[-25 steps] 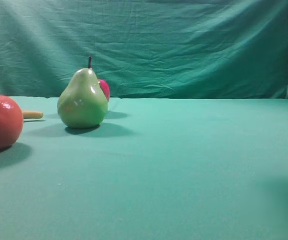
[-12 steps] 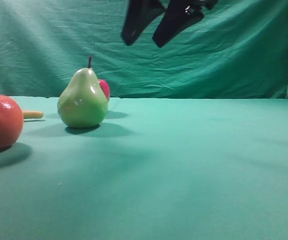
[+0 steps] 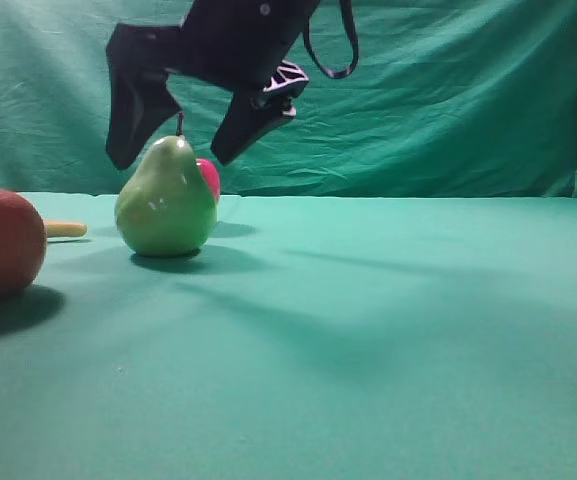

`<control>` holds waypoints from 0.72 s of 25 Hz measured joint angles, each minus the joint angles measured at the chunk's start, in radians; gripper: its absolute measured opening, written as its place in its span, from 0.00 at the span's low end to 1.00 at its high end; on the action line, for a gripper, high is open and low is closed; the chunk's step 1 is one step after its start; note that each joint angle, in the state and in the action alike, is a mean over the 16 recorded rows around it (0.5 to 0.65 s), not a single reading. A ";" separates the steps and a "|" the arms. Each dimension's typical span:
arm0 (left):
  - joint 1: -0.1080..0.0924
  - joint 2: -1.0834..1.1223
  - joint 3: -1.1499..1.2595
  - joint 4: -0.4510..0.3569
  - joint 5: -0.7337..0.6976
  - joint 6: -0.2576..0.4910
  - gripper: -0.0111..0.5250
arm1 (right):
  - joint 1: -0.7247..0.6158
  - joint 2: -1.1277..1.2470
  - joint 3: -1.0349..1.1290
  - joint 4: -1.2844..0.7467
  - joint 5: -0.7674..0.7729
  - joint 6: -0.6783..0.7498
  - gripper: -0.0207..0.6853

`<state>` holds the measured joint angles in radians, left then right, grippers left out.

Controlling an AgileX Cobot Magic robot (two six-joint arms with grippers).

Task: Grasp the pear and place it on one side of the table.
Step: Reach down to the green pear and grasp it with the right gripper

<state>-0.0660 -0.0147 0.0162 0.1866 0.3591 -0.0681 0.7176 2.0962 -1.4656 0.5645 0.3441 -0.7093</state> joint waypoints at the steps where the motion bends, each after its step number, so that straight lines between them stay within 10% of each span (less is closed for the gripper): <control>1: 0.000 0.000 0.000 0.000 0.000 0.000 0.02 | -0.001 0.004 -0.003 0.001 -0.001 0.000 0.84; 18: 0.000 0.000 0.000 0.000 0.000 0.000 0.02 | -0.226 -0.329 0.102 -0.060 0.201 0.061 0.74</control>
<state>-0.0660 -0.0147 0.0162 0.1866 0.3591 -0.0681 0.4915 1.7667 -1.3637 0.5042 0.5454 -0.6482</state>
